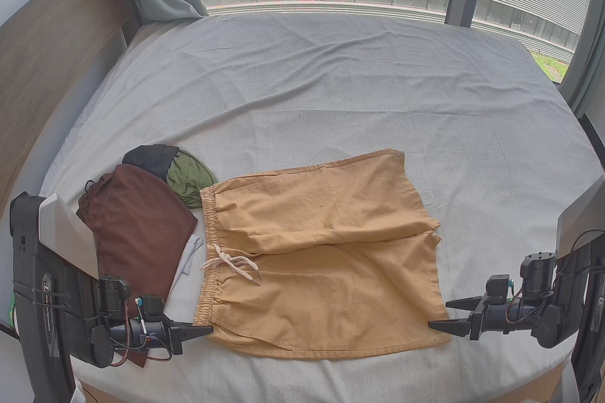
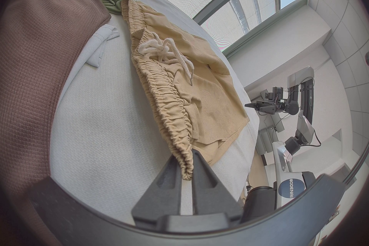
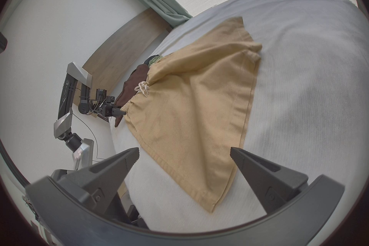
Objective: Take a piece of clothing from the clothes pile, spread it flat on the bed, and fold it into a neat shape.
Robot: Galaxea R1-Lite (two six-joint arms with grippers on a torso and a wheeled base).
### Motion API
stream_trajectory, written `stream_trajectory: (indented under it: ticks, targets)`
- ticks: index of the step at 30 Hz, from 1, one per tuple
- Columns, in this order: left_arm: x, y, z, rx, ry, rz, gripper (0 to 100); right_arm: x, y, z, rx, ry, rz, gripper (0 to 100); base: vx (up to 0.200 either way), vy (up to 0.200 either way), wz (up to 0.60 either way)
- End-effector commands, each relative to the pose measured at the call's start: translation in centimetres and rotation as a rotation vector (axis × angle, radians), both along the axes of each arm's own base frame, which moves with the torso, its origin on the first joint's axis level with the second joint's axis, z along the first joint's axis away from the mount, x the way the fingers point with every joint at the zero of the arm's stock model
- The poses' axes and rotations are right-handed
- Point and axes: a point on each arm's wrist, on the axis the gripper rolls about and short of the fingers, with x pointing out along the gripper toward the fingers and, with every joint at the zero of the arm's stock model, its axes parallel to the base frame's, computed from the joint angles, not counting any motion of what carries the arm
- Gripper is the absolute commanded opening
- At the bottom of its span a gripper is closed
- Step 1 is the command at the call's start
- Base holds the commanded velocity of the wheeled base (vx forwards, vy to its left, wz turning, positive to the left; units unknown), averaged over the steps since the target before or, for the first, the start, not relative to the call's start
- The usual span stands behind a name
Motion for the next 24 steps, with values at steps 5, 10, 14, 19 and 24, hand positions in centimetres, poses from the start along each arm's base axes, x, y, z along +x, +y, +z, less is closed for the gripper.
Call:
stream_trajectory:
  ticks: [5, 10, 14, 19, 24]
  targets:
    - [0.0, 0.0, 0.0, -0.002, 0.001, -0.003, 0, -1.4, -0.3, -0.9, -0.005, 0.088, -0.009, 100, 0.0, 0.0, 0.0]
    - [0.0, 0.0, 0.0, -0.001, 0.0, -0.004, 0, -1.4, -1.0, -1.3, -0.003, 0.108, -0.041, 100, 0.0, 0.0, 0.0]
    - [0.0, 0.0, 0.0, -0.001, -0.001, -0.004, 0, -1.5, -1.1, -1.7, -0.002, 0.133, -0.049, 100, 0.0, 0.0, 0.0]
    - [0.0, 0.0, 0.0, -0.001, -0.003, -0.004, 0, -1.9, -1.0, -2.1, -0.002, 0.162, -0.044, 100, 0.0, 0.0, 0.0]
    - [0.0, 0.0, 0.0, -0.001, -0.004, -0.004, 0, -1.9, -0.8, -2.5, -0.002, 0.175, -0.037, 100, 0.0, 0.0, 0.0]
